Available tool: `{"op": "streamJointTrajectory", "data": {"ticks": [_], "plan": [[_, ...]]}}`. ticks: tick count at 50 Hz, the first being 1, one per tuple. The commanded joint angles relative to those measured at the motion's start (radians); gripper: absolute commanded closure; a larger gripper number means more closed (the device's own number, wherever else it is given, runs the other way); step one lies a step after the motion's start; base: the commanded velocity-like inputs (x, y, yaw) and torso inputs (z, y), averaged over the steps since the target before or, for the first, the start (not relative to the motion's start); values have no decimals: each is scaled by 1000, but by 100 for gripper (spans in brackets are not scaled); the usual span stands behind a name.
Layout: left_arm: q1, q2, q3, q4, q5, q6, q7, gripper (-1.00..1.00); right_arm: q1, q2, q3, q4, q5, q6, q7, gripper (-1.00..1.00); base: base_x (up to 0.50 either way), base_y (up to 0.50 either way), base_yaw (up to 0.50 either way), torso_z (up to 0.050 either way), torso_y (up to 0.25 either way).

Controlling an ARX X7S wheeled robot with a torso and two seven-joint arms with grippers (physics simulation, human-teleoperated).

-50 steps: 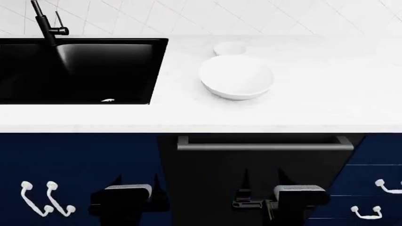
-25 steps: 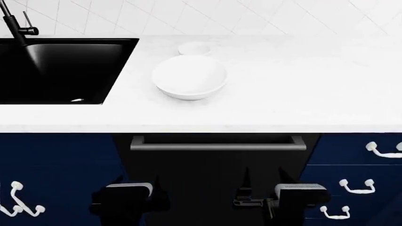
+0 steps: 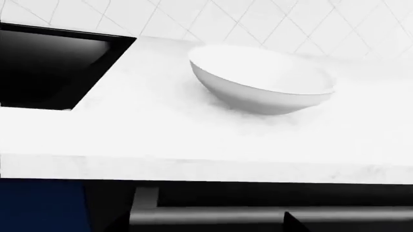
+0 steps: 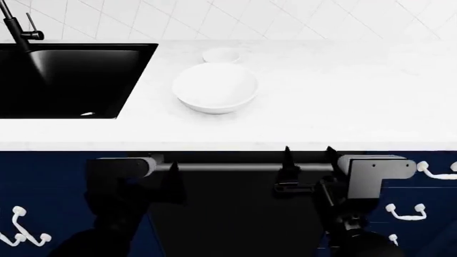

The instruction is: Stack the bowls in the sink.

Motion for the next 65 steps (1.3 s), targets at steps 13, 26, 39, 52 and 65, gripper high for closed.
{"op": "streamJointTrajectory", "data": {"ticks": [13, 26, 39, 52, 65], "plan": [[-473, 18, -298, -6, -448, -630, -212, -100, 512, 5, 446, -114, 622, 752, 254, -100, 0, 0, 0, 0, 0], [-606, -6, -332, -149, -787, -661, -490, -100, 630, 70, 451, -55, 721, 790, 295, -100, 0, 0, 0, 0, 0], [-680, -47, -303, -210, -987, -643, -683, -100, 690, 95, 410, -29, 741, 754, 306, -100, 318, 0, 0, 0, 0], [-744, -79, -245, -286, -1132, -596, -813, -100, 739, 114, 385, -2, 793, 753, 343, -100, 500, 0, 0, 0, 0], [-746, -105, -221, -285, -1156, -561, -828, -100, 745, 135, 375, 9, 821, 732, 357, -100, 500, 0, 0, 0, 0]]}}
